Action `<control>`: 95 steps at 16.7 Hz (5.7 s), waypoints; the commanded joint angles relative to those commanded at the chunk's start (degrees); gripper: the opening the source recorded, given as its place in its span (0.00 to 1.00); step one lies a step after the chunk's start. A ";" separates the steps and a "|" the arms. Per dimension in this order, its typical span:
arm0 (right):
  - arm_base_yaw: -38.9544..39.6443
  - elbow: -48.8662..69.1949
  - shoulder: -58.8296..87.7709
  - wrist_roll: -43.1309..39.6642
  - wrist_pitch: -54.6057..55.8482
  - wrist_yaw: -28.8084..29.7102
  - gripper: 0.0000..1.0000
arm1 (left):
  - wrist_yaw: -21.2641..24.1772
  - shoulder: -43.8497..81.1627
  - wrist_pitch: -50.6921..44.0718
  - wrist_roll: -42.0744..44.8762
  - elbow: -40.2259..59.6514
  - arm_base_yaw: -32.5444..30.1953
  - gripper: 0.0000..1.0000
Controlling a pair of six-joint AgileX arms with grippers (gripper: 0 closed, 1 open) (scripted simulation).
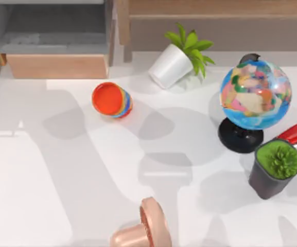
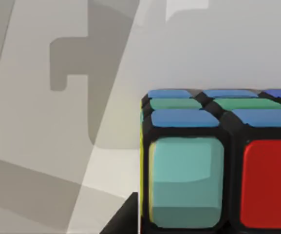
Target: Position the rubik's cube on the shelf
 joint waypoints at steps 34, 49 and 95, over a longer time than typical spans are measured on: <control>0.00 0.00 0.00 0.00 0.00 0.00 1.00 | -3.37 -14.45 -7.62 4.53 1.39 -7.98 0.00; 0.00 0.00 0.00 0.00 0.00 0.00 1.00 | -17.78 -29.53 49.15 13.28 -38.88 -58.98 0.00; 0.00 0.00 0.00 0.00 0.00 0.00 1.00 | -37.73 4.15 120.76 7.80 -23.11 -59.00 0.30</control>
